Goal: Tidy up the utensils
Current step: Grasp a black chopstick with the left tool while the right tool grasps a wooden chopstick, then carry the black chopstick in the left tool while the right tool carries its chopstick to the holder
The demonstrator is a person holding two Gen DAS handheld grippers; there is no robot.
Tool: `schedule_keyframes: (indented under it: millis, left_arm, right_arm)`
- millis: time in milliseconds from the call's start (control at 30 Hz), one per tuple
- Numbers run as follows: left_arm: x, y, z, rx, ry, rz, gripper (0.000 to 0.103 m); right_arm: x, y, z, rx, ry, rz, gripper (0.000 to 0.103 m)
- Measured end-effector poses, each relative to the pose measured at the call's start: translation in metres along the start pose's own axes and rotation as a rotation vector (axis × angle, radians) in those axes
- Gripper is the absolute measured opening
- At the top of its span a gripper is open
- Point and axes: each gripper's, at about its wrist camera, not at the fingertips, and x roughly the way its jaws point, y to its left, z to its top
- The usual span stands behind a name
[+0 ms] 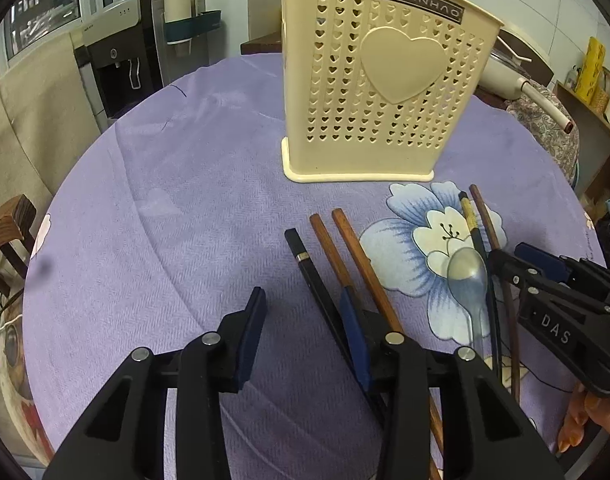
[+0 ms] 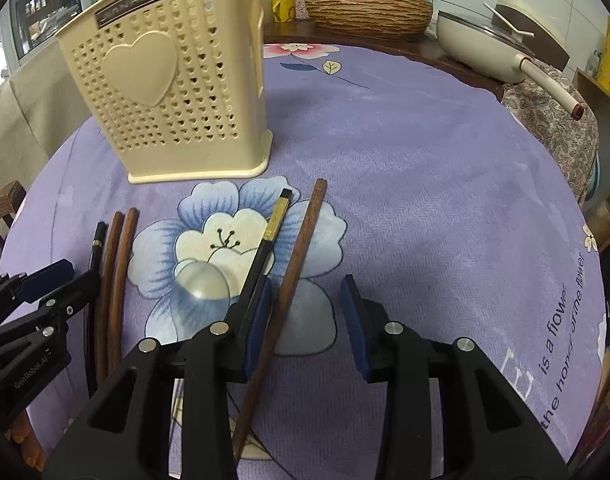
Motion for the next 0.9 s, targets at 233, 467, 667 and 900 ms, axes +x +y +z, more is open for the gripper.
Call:
schedule_keyframes:
  millis: [233, 467, 667, 900]
  left_arm:
    - [0.004, -0.011, 0.005, 0.026, 0.002, -0.001, 0.025]
    - [0.006, -0.013, 0.008, 0.028, 0.005, -0.013, 0.013]
    - [0.006, -0.015, 0.006, 0.048, -0.002, -0.017, 0.013]
    - [0.004, -0.010, 0.005, 0.028, 0.003, -0.031, 0.012]
  right_arm:
    - [0.015, 0.000, 0.020, 0.034, 0.002, -0.028, 0.028]
    - [0.024, 0.003, 0.033, 0.052, 0.005, -0.037, 0.019]
    - [0.025, -0.001, 0.036, 0.056, 0.007, -0.029, 0.012]
    - [0.025, -0.003, 0.034, 0.065, -0.001, -0.021, 0.010]
